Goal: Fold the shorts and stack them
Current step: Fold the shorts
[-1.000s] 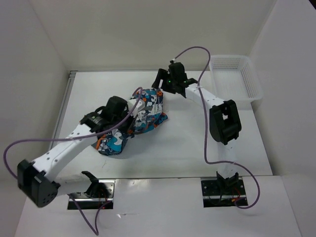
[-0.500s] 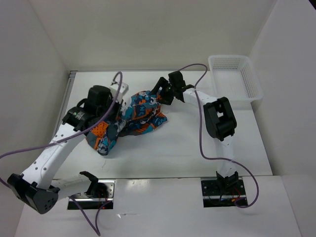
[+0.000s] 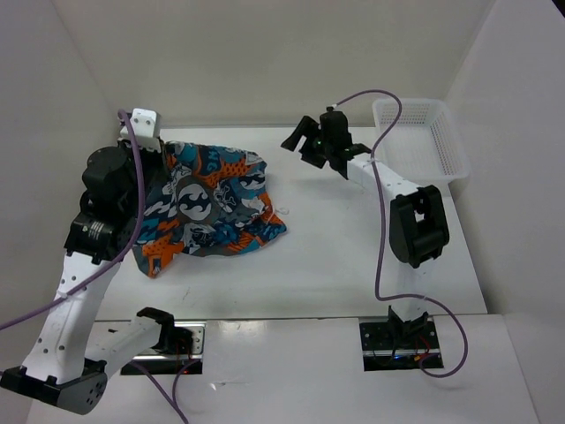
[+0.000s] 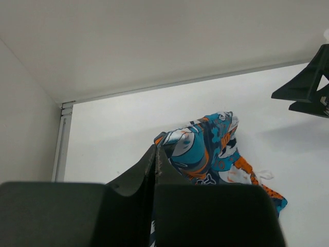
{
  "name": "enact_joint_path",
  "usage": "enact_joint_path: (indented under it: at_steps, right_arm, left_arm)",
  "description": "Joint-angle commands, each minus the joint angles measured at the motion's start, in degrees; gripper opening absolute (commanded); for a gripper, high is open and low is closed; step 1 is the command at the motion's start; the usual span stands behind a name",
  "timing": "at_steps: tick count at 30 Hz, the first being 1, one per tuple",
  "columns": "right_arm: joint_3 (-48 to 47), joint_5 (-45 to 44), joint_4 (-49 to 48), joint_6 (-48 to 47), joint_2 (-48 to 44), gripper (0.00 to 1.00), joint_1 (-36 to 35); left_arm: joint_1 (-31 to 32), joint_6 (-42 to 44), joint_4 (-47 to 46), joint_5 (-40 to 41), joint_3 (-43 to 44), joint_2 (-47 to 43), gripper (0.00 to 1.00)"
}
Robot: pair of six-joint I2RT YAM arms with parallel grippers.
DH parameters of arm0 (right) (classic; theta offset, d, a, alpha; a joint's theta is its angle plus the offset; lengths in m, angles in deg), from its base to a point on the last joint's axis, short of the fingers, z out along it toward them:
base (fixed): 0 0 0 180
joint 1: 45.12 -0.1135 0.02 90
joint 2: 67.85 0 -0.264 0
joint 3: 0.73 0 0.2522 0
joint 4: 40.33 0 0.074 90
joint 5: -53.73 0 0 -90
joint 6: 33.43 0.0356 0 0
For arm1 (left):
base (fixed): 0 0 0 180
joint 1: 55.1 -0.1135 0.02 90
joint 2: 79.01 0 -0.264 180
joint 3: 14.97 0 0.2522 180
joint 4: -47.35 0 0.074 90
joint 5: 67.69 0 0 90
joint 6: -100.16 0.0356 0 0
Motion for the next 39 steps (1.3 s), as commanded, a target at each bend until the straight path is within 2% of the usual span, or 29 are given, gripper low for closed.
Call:
enact_joint_path:
  at_steps: [1, 5, 8, 9, 12, 15, 19, 22, 23, 26, 30, 35, 38, 39]
  right_arm:
    - [0.56, -0.24, -1.66, -1.96, 0.59, 0.89, -0.09]
    - [-4.18, 4.42, -3.6, 1.83, 5.24, 0.89, -0.09]
    - [-13.22, 4.43, 0.69, 1.83, 11.56, 0.89, -1.4]
    - [-18.99, 6.08, 4.28, 1.83, 15.32, 0.9, -2.01]
    - [-27.1, 11.43, 8.26, 3.41, 20.18, 0.92, -3.42]
    - [-30.99, 12.68, 9.32, 4.64, 23.79, 0.92, -4.22]
    - [-39.69, 13.21, 18.43, 1.93, 28.63, 0.93, -6.14]
    - [-36.65, 13.22, 18.38, 0.51, 27.59, 0.93, -6.15]
    - [-31.67, 13.22, 15.33, 0.51, 25.23, 0.93, -6.15]
    - [-24.78, 16.97, 10.48, 3.14, 22.84, 0.93, -5.45]
    - [-25.46, 23.32, 11.51, 5.7, 25.28, 0.93, -5.97]
    - [-26.69, 23.32, 10.91, 6.49, 26.79, 0.93, -6.59]
    - [-29.06, 23.32, 9.86, 7.1, 29.24, 0.78, -6.59]
    - [-29.68, 24.63, 9.24, 7.11, 30.03, 0.63, -6.59]
  left_arm:
    - [-0.35, 0.21, -4.51, -1.79, -0.89, 0.03, 0.0]
    - [-0.35, 0.21, -3.37, -6.0, -0.37, -1.02, 0.0]
    - [0.17, 0.21, -0.92, -9.35, -0.37, -1.55, 0.0]
    - [0.17, 0.21, -0.91, -10.67, -0.37, -1.55, 0.0]
    - [0.17, 0.21, 0.58, -12.86, -0.98, -2.07, 0.0]
    - [0.17, 0.21, 2.07, -15.24, -0.98, -2.08, 0.0]
    - [0.17, 0.21, 2.08, -14.73, -2.04, -2.08, 0.0]
    - [0.17, 0.21, 2.08, -14.72, -2.04, -2.08, 0.0]
    - [0.17, 0.21, 2.08, -14.72, -2.04, -2.6, 0.0]
    - [0.17, 0.21, 1.56, -14.72, -3.44, -3.13, 0.0]
    - [0.17, 0.21, 1.55, -14.72, -4.67, -3.13, 0.0]
    - [0.17, 0.21, 1.02, -14.72, -5.2, -3.66, 0.0]
    - [0.17, 0.21, 1.02, -14.72, -5.2, -4.27, 0.0]
    - [0.17, 0.21, 1.02, -14.72, -5.2, -4.27, 0.0]
